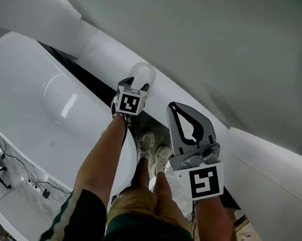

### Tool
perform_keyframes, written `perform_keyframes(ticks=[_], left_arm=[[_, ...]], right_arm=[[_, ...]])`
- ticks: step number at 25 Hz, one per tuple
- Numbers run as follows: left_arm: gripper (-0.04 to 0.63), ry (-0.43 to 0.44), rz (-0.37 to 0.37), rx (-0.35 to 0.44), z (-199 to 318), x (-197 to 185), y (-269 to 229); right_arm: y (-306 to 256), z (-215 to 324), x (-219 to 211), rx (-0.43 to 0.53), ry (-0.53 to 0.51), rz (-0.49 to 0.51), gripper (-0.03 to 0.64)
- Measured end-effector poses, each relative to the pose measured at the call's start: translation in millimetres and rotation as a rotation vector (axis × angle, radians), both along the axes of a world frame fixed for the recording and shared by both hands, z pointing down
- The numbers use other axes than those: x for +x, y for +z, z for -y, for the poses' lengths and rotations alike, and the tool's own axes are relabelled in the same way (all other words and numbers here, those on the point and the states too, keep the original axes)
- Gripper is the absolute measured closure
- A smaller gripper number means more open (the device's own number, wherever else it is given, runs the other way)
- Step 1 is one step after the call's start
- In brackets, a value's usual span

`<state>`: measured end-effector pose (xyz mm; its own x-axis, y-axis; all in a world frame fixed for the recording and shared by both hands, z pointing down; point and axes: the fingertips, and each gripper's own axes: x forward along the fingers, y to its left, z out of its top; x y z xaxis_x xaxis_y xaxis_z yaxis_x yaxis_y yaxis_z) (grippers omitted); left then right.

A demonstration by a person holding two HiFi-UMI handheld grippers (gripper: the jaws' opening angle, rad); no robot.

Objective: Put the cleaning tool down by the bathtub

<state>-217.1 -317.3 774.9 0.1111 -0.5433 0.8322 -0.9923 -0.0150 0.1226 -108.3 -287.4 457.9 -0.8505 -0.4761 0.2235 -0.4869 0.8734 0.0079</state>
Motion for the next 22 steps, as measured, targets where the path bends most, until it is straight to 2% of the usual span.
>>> perform_keyframes(ticks=[3,7,11,16,22], left_arm=[[0.336,0.009,0.000,0.022,-2.6,3.4,-20.5],[0.357,0.016,0.027,0.091,-2.8,-0.1,-65.8],[0.378,0.034,0.076,0.181,-12.4,28.5,-116.9],[0.410,0.091,0.134,0.271,-16.8,48.0,-163.3],[0.443,0.118,0.180,0.409,-44.8,94.2,-271.7]], right_arm=[[-14.9,-0.1,2.5,0.010,0.010,0.014,0.601],[-38.4,-5.9,9.5,0.009,0.013,0.029,0.601],[-58.8,-21.7,48.7,0.021,0.016,0.051,0.601],[-69.8,-29.7,58.1,0.038,0.005,0.077,0.601],[-113.2,-65.2,99.8,0.065,0.002,0.106,0.601]])
